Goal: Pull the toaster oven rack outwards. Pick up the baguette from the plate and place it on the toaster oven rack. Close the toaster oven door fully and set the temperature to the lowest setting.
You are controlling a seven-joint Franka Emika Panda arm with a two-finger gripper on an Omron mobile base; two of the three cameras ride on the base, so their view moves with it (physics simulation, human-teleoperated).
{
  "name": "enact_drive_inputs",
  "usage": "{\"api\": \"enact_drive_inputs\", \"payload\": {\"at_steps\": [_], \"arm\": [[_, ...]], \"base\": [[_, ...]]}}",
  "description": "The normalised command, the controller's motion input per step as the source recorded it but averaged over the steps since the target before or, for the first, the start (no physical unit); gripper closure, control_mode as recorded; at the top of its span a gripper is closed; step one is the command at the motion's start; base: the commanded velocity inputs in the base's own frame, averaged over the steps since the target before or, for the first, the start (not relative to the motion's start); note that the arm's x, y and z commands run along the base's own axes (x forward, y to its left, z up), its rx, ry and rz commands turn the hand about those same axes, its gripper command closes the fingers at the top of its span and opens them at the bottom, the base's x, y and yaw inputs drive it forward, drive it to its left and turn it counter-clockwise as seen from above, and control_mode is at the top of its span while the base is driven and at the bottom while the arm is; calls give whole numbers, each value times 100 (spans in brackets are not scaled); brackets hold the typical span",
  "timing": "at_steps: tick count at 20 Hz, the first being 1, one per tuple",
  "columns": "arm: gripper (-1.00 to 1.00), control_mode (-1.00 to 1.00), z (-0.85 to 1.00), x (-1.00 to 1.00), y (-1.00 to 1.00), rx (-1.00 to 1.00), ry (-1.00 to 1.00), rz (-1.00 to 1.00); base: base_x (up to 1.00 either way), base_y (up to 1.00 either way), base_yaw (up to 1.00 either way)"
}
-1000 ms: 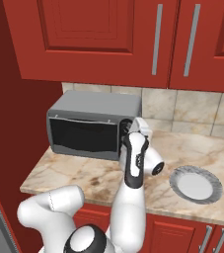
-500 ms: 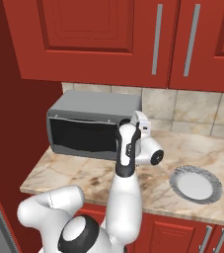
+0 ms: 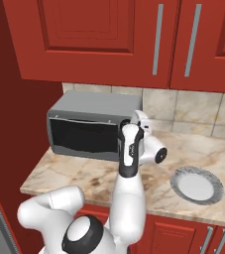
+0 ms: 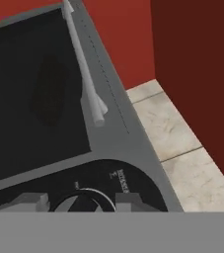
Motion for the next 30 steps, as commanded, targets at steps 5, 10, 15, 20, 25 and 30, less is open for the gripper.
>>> {"api": "enact_drive_inputs", "payload": {"at_steps": [5, 10, 15, 20, 25, 30], "arm": [[100, -100, -10, 37, -23, -2, 17, 11], [100, -100, -17, 36, -17, -15, 23, 11], [100, -100, -23, 41, -4, -32, 23, 10], [100, -100, -19, 45, -5, -43, 23, 12], [100, -100, -24, 47, -2, -52, 24, 12], [100, -100, -19, 54, 0, -59, 21, 12]], "base": [[0, 0, 0], [0, 0, 0], [0, 0, 0], [0, 0, 0], [0, 0, 0], [0, 0, 0]]}}
